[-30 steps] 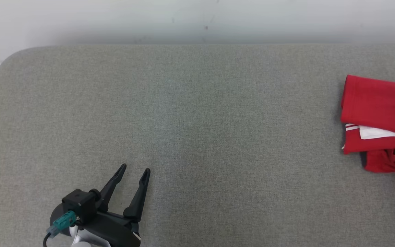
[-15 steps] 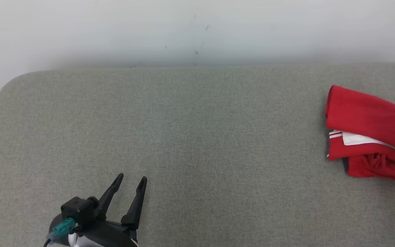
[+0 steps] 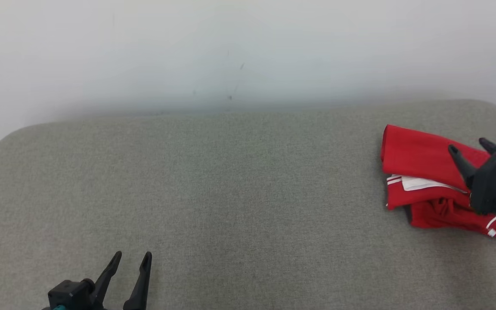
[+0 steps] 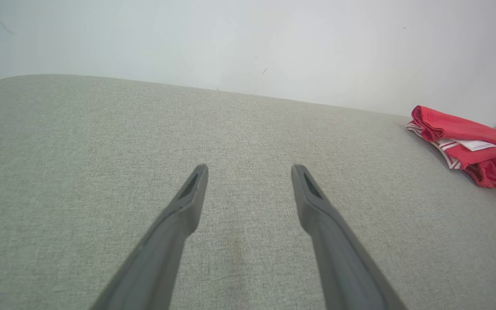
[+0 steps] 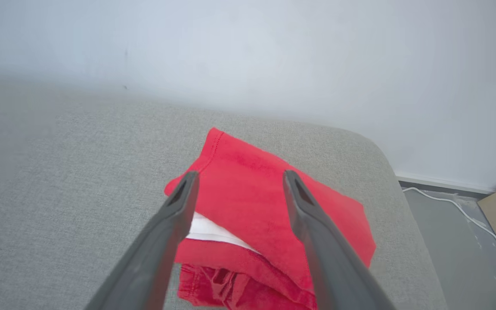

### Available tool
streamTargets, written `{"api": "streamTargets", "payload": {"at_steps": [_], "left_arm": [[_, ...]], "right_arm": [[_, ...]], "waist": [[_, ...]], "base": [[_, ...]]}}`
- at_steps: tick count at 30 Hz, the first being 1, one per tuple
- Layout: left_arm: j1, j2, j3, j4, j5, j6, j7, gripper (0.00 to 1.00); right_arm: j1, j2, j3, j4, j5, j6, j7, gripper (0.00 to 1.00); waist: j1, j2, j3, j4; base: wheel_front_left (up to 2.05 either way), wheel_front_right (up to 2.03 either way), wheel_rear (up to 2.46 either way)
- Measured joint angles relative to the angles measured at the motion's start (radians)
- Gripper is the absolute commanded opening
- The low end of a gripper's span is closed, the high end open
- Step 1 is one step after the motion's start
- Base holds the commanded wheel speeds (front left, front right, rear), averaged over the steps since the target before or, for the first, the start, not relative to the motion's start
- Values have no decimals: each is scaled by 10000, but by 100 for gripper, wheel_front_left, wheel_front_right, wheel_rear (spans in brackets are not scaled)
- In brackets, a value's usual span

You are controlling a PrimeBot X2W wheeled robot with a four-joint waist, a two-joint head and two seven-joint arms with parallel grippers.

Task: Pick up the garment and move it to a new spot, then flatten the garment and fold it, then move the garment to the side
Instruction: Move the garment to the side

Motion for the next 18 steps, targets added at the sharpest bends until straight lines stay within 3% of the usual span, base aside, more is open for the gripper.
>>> {"api": "streamTargets", "payload": {"at_steps": [14,18], "left_arm": [[788,253,441,-562,2,424,2,100],[995,370,658,-807,2,617,2,100]], "right_arm": [[2570,-23,-769,-2499,460,-742,-2964,100],[3468,-10,-1016,-3319,533,-963,-3062,100]], "waist": [[0,0,-752,-398],[0,0,-903,-481]], "base": [[0,0,0],[0,0,0]]}}
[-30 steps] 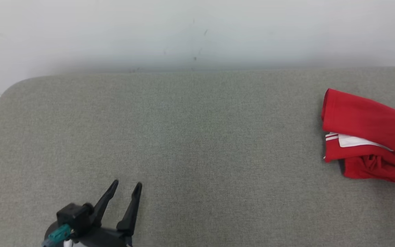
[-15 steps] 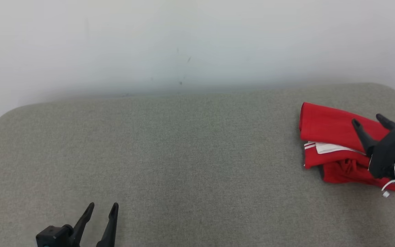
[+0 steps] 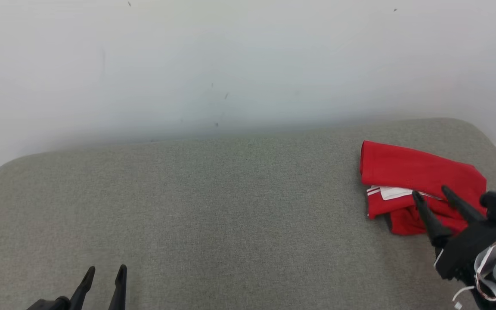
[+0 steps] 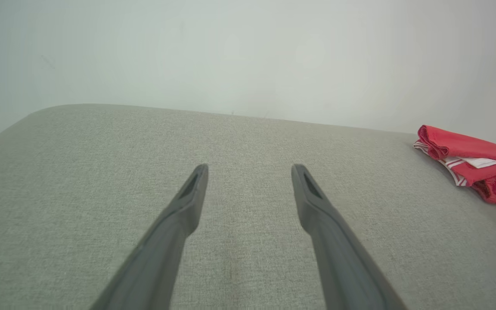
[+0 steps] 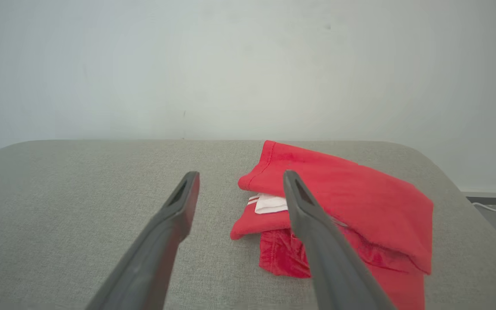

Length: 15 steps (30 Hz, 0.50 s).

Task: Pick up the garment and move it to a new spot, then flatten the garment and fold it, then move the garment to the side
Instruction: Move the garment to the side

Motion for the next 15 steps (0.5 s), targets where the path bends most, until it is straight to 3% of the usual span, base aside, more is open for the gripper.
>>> {"api": "streamTargets", "payload": {"at_steps": [15], "left_arm": [[407,67,587,-523,13,508,-2,100]], "right_arm": [[2020,65,-1356,-1898,-656,-176,-35,100]], "waist": [[1,0,-54,-125]], "base": [[0,0,0]]}}
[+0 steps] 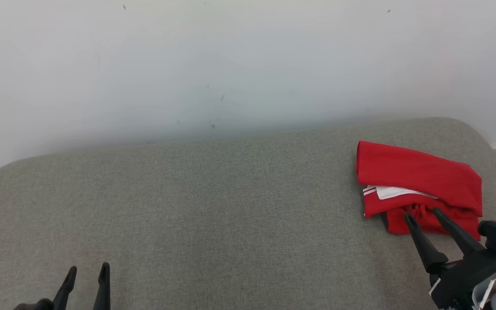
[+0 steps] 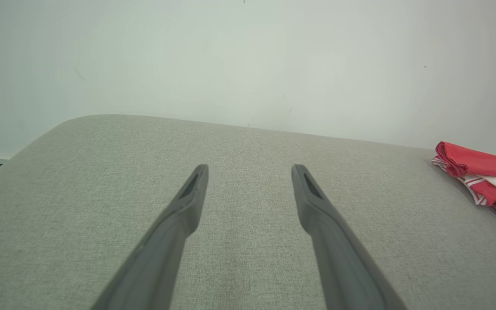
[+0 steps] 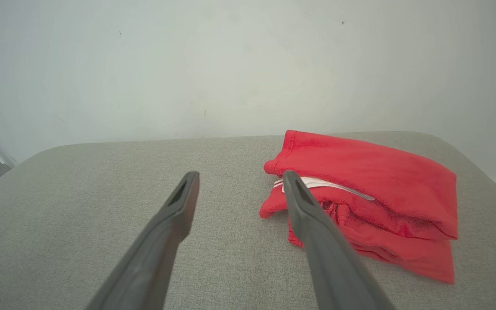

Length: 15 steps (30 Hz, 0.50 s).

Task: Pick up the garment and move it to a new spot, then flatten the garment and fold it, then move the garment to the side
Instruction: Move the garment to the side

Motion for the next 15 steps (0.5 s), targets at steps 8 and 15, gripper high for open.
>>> {"api": "streamTargets", "payload": {"at_steps": [8,15], "left_arm": [[333,-33,267,-228,25,173,0,100],[382,-190,280,-389,71,249,0,100]], "right_arm": [[1089,571,-1233,27,-911,0,-13,100],[1462,1133,-2180,-219,-1636,0,-36,100]], "waist": [[0,0,16,-51],[1,0,66,-66]], "base": [[0,0,0],[0,0,0]]}}
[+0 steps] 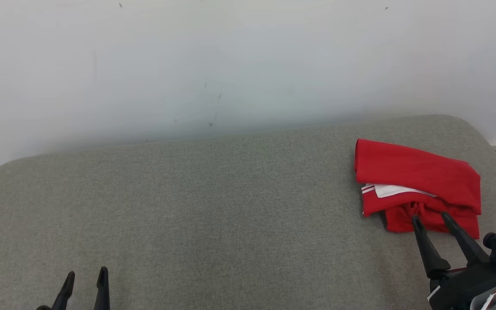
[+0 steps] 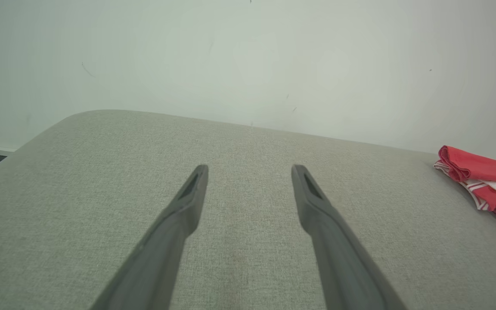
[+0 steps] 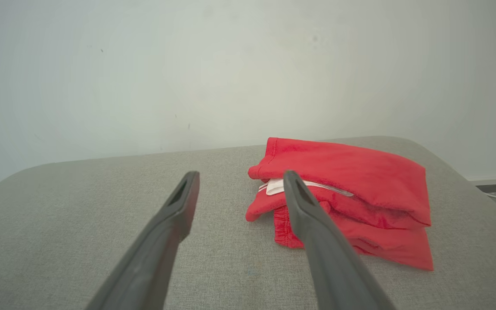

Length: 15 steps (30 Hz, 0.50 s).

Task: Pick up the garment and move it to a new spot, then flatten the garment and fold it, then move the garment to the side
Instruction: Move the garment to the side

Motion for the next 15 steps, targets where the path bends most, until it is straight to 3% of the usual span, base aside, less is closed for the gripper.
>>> {"api": "streamTargets", "payload": {"at_steps": [15], "left_arm": [[169,4,447,-213,462,182,0,100]], "right_arm": [[615,546,-1298,-345,-1651,0,-4,100]], "waist": [[0,0,78,99]], "base": [[0,0,0]]}}
